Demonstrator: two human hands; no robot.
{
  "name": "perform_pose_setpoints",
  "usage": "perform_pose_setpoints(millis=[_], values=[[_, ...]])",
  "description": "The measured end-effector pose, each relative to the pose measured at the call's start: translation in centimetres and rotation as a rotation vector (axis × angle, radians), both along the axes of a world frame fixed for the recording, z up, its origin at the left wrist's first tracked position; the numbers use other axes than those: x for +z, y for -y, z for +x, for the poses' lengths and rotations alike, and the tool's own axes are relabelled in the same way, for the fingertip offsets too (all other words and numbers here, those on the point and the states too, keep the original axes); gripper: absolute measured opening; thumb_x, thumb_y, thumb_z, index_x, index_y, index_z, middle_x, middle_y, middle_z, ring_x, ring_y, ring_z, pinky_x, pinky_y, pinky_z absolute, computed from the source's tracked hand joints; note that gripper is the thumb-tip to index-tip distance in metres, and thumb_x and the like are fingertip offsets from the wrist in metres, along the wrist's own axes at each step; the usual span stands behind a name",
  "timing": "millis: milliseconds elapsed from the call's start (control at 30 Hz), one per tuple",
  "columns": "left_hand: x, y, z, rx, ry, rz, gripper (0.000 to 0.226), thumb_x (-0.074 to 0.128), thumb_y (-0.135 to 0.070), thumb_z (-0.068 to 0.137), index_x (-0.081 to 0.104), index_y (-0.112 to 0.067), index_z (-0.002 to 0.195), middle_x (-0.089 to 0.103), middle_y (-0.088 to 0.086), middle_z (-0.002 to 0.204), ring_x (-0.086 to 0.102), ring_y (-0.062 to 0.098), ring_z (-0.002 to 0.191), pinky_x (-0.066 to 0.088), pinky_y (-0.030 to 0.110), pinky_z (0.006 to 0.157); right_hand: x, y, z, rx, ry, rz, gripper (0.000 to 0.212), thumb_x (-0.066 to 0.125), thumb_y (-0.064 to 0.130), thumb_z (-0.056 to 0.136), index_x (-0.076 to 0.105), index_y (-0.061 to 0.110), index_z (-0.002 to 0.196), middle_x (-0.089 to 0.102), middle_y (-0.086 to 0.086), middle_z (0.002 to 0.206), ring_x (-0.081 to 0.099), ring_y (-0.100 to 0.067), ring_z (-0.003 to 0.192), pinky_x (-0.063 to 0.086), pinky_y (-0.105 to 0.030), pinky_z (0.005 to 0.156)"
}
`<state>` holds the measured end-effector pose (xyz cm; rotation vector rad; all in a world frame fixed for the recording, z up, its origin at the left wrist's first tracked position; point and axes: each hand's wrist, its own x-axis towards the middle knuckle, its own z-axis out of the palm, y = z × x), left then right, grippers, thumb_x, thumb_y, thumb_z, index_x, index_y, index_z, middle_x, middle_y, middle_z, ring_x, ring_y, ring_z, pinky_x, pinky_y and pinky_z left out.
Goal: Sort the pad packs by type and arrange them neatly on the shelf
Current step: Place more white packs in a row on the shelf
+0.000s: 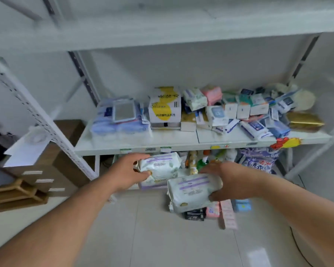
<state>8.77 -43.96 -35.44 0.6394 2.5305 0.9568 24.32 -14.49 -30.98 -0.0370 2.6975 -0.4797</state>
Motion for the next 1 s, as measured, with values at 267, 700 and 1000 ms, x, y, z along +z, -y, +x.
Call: perform_pose_setpoints(millis=[267, 700, 1000], values=[[12.3, 5.1, 2.3, 0.066, -0.064, 0.038, 0.061, 0.083, -0.049, 0.065, 0.061, -0.048, 0.122, 0.060, -0.016, 0.130, 0.056, 0.007, 0.121, 0.046, 0.038, 0.106, 11.2, -1.2, 1.5, -0.048, -0.089, -0.013, 0.060, 0.084, 0.048, 0.071, 0.054, 0.047, 0.123, 0.066, 0.021, 0.110, 0.070, -0.007, 0.090, 0.059, -0.032, 0.082], [31.0, 15.1, -2.5, 0.126, -0.283, 0.225, 0.045, 0.074, -0.016, 0.087, 0.063, -0.029, 0.128, 0.071, -0.012, 0.115, 0.067, 0.005, 0.105, 0.053, 0.033, 0.098, 27.0, 5.8, -4.0, -0.047, -0.360, 0.048, 0.046, 0.082, 0.055, 0.067, 0.057, 0.052, 0.106, 0.068, 0.029, 0.097, 0.068, 0.002, 0.085, 0.057, -0.028, 0.080], [37.7, 20.5, -10.6, 0.207, -0.406, 0.177, 0.035, 0.069, -0.021, 0.091, 0.063, -0.033, 0.123, 0.072, -0.011, 0.107, 0.069, 0.008, 0.098, 0.055, 0.035, 0.094, 32.6, 12.1, -13.3, -0.042, -0.449, 0.031, 0.050, 0.086, 0.052, 0.066, 0.059, 0.045, 0.108, 0.069, 0.028, 0.095, 0.067, 0.001, 0.086, 0.055, -0.032, 0.085]])
